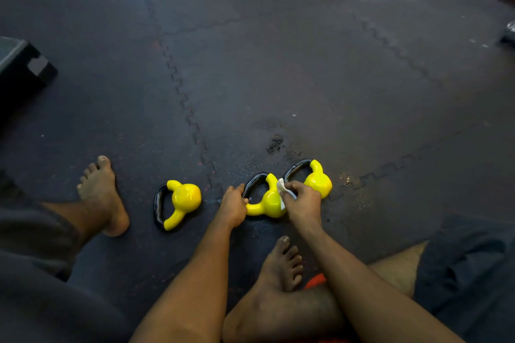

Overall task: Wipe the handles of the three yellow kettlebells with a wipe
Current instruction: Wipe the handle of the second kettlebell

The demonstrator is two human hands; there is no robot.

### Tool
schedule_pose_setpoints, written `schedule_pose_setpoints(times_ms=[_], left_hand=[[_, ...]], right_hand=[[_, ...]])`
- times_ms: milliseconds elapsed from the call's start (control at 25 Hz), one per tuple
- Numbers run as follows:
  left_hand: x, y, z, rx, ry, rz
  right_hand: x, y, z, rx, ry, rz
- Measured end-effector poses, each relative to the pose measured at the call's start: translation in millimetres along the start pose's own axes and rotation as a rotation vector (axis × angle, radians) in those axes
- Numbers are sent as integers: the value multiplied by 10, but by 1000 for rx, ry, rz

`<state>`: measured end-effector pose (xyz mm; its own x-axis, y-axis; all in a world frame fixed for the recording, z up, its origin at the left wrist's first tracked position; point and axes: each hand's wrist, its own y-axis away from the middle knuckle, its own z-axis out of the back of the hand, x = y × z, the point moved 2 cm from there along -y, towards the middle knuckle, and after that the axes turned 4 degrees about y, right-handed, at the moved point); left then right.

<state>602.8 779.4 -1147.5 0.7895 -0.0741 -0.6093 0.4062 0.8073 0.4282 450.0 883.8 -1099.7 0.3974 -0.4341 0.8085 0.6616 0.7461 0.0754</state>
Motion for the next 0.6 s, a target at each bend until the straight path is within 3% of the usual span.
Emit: schedule_pose_setpoints(times_ms=[120,360,480,600], left_hand=[[19,160,77,-72,91,-55],[222,573,751,-560,430,-83],[602,736,1066,-763,429,35],[1051,782,1136,-823,411,269]], right_hand=[[125,98,12,10,-55,71],[485,277,-251,135,-35,183],[670,358,-509,211,-15,218],[765,381,-753,247,-46,220]])
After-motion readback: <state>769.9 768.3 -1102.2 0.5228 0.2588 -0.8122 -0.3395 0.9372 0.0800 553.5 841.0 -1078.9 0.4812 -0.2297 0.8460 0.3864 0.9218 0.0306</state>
